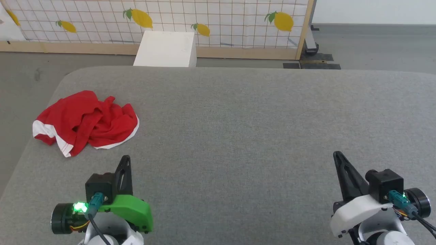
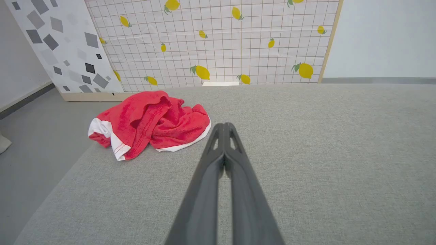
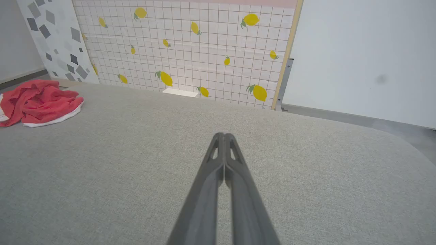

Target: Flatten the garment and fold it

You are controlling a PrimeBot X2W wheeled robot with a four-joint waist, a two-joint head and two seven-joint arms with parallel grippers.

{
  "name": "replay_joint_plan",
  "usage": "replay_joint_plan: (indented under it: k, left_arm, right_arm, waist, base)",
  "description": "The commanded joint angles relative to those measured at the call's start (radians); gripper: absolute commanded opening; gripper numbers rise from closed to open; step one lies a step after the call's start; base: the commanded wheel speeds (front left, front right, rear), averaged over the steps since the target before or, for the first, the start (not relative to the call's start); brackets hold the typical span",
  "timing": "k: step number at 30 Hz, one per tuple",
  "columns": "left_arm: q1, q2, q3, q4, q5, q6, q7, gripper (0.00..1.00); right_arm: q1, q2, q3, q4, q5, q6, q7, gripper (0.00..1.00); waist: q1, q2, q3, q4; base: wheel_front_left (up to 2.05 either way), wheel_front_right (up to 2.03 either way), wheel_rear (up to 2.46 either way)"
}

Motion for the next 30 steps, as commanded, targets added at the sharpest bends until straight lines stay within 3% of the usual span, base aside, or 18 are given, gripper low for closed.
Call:
replay_joint_plan:
  k: [1, 29, 30]
  left_arm:
    - [0.005, -0.003, 0.003, -0.003, 0.013, 0.007, 0.001, 0.0]
    - [0.005, -0.003, 0.003, -0.003, 0.013, 0.007, 0.001, 0.0]
    - [0.0, 0.0, 0.0, 0.0, 0.0, 0.0, 0.0, 1.0]
  right_arm:
    - [-0.019, 0.003, 0.001, -0.005, -0.006, -0.002, 0.003, 0.0]
    - [-0.019, 0.003, 0.001, -0.005, -0.006, -0.002, 0.003, 0.0]
    - [0.0, 0.0, 0.0, 0.0, 0.0, 0.0, 0.0, 1.0]
  waist:
    - [0.0, 0.0, 0.0, 0.0]
    - [0.0, 0.0, 0.0, 0.0]
    - [0.0, 0.0, 0.0, 0.0]
  base:
    - [0.0, 0.0, 0.0]
    - [0.0, 0.0, 0.0]
    - [0.0, 0.0, 0.0]
